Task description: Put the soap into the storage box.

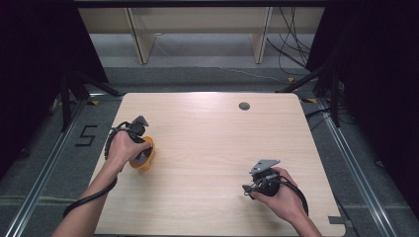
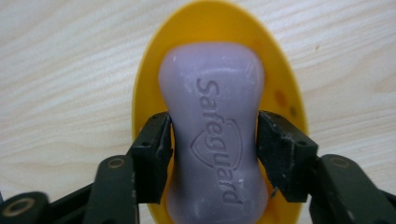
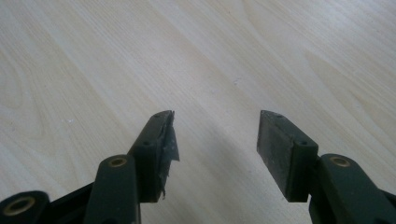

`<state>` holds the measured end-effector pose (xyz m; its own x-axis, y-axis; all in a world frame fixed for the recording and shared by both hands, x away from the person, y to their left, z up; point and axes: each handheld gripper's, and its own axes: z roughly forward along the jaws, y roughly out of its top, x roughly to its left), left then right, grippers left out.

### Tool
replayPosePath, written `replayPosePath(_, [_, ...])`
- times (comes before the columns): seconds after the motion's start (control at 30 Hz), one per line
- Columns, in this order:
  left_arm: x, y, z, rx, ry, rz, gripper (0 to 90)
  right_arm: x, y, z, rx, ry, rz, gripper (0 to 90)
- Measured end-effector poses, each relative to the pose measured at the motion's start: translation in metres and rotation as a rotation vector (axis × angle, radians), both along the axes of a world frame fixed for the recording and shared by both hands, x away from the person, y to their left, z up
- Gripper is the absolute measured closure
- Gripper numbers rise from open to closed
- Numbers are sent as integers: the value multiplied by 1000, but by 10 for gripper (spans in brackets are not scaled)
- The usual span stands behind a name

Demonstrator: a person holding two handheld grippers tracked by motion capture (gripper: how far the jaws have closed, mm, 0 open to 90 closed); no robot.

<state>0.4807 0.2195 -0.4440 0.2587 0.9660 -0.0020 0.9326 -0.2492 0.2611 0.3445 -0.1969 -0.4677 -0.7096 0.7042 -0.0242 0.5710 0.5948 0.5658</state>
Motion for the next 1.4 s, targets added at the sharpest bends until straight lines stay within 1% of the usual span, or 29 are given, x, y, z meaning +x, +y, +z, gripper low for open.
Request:
replayPosePath(0.07, [0,2,4,-1,-19,-42,398,0,0,0,0,0,-1,463])
replayPosePath(0.1, [-2,0,5,-13,-28,-19,388,0,0,0,0,1,0,463])
replayPosePath(0.13, [-3,0,8,-4,-37,-39,381,0,0,0,0,0,0,463])
replayPosePath(0.17, [-3,0,8,-4,-37,-39,360,0,0,0,0,0,0,463])
replayPosePath(0.2, [-3,2,10,-5,-63,-68,350,0,0,0,0,0,-1,463])
replayPosePath(0.27, [-5,3,11,-12,-71,-66,325,0,0,0,3,3,-4,463])
replayPosePath(0.3, [-7,4,15,3,-101,-70,317,-1,0,0,4,7,-5,462])
replayPosePath(0.33, [-8,4,18,11,-115,-73,316,-1,0,0,5,6,-6,462])
replayPosePath(0.4, [-11,6,23,10,-116,-76,298,0,0,0,0,1,-1,461])
replayPosePath(0.47, [-14,8,28,19,-142,-77,287,0,0,0,-2,1,0,461])
replayPosePath(0.57, [-21,12,34,9,-176,-78,283,0,0,0,0,0,0,461])
replayPosePath(0.63, [-27,14,36,3,-210,-69,284,-1,0,0,4,6,-5,461])
replayPosePath(0.67, [-30,15,38,8,-213,-69,284,-1,1,-1,14,0,-8,461])
replayPosePath(0.7, [-33,16,39,9,-222,-77,283,-1,0,0,4,7,-6,461])
replayPosePath(0.73, [-36,19,40,3,-228,-91,283,-1,0,0,4,7,-7,461])
replayPosePath(0.8, [-43,21,40,-11,-241,-77,279,0,0,0,-1,0,-2,461])
replayPosePath(0.83, [-46,24,41,-17,-242,-86,279,0,0,-1,11,-7,-5,461])
replayPosePath(0.87, [-49,26,40,-23,-255,-83,279,0,0,0,-1,0,-1,461])
replayPosePath(0.93, [-57,31,39,-42,-273,-86,279,-1,0,0,6,6,-8,461])
replayPosePath(0.97, [-59,34,39,-45,-276,-91,279,0,0,0,-3,-10,2,461])
replayPosePath(1.03, [-66,38,35,-82,-280,-90,279,0,-1,0,-1,-8,-2,460])
replayPosePath(1.07, [-70,40,34,-87,-279,-89,279,0,0,0,4,-3,-8,460])
replayPosePath(1.1, [-70,40,34,-87,-279,-89,279,0,-1,0,0,-7,-7,459])
replayPosePath(1.13, [-73,43,31,-88,-291,-95,279,0,-1,0,0,-7,-7,459])
replayPosePath(1.17, [-81,46,28,-82,-315,-96,279,0,-1,0,3,-4,-9,459])
replayPosePath(1.2, [-85,47,26,-88,-331,-89,279,0,-1,0,3,-3,-9,459])
replayPosePath(1.3, [-98,53,19,-115,-387,-80,280,0,-1,0,2,-7,-7,459])
replayPosePath(1.37, [-108,55,10,-129,-427,-83,280,1,-1,0,-1,-12,-4,457])
replayPosePath(1.4, [-113,55,4,-146,-444,-83,281,0,-1,0,3,-7,-6,456])
